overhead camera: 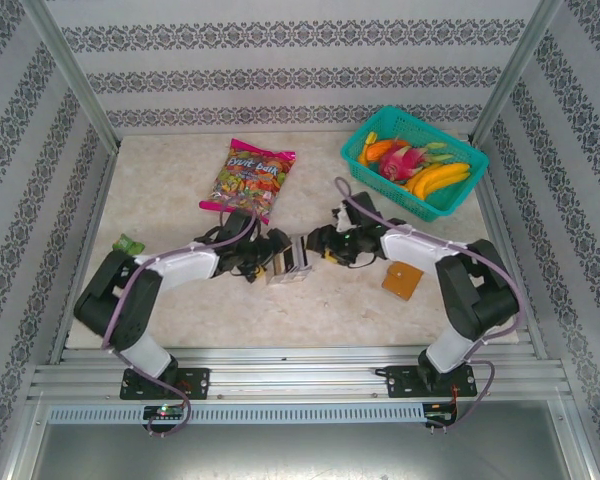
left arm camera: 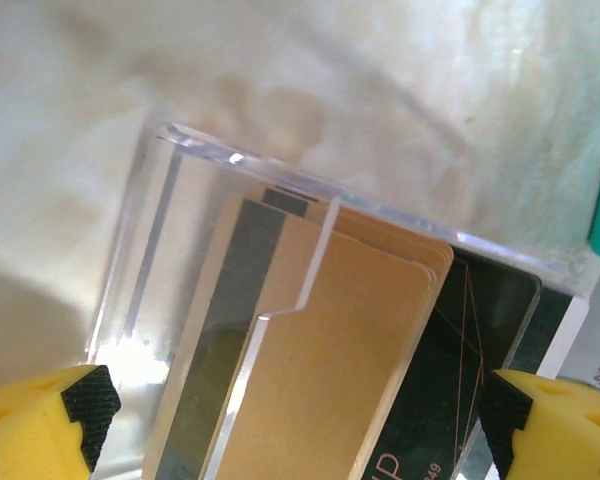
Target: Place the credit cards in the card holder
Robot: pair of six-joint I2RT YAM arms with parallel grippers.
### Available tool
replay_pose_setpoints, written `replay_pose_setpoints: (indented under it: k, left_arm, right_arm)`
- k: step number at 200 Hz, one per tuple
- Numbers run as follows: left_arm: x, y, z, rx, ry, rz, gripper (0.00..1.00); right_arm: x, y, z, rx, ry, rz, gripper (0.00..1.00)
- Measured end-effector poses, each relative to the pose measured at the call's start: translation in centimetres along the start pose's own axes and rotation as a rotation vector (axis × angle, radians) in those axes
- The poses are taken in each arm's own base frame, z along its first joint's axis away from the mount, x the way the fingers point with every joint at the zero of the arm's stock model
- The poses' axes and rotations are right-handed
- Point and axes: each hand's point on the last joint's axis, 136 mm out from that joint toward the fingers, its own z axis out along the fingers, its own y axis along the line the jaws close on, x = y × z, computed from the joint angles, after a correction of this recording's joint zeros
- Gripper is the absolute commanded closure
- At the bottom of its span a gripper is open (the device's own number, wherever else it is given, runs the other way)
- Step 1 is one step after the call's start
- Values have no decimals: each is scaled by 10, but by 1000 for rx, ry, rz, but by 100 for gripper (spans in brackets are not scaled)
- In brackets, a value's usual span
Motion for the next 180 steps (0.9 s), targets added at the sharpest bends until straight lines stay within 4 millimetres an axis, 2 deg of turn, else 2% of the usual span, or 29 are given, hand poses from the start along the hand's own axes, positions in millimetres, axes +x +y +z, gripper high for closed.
replay_pose_setpoints:
  k: [25, 44, 64, 79, 94, 107, 141, 156, 180]
  left_arm:
    - [-5, -26, 22, 42, 1, 14, 4]
    - [-7, -42, 38, 75, 6, 11, 6]
    - [-10, -58, 51, 116, 4, 8, 7]
    - [-10, -66, 59, 128, 2, 4, 6]
    - [-13, -72, 60, 138, -7, 4, 6]
    - [-13, -75, 60, 144, -10, 9, 5]
    - [-14, -76, 56, 132, -24, 35, 3]
    - [-14, -77, 46, 122, -42, 62, 3]
    - [-13, -84, 18, 137, -81, 116, 2]
  right_arm:
    - [-30, -26, -52, 55, -151, 33, 37]
    - [-44, -47, -84, 89, -236, 74, 36]
    - [-46, -72, -97, 159, -259, 118, 35]
    - [-41, -95, -103, 251, -254, 159, 35]
    - [-35, -109, -108, 311, -246, 189, 35]
    - [-33, -110, -110, 299, -252, 188, 36]
    - [-23, -90, -98, 163, -216, 180, 35]
    - [-18, -85, -91, 148, -194, 165, 33]
    - [-11, -79, -87, 120, -199, 158, 32]
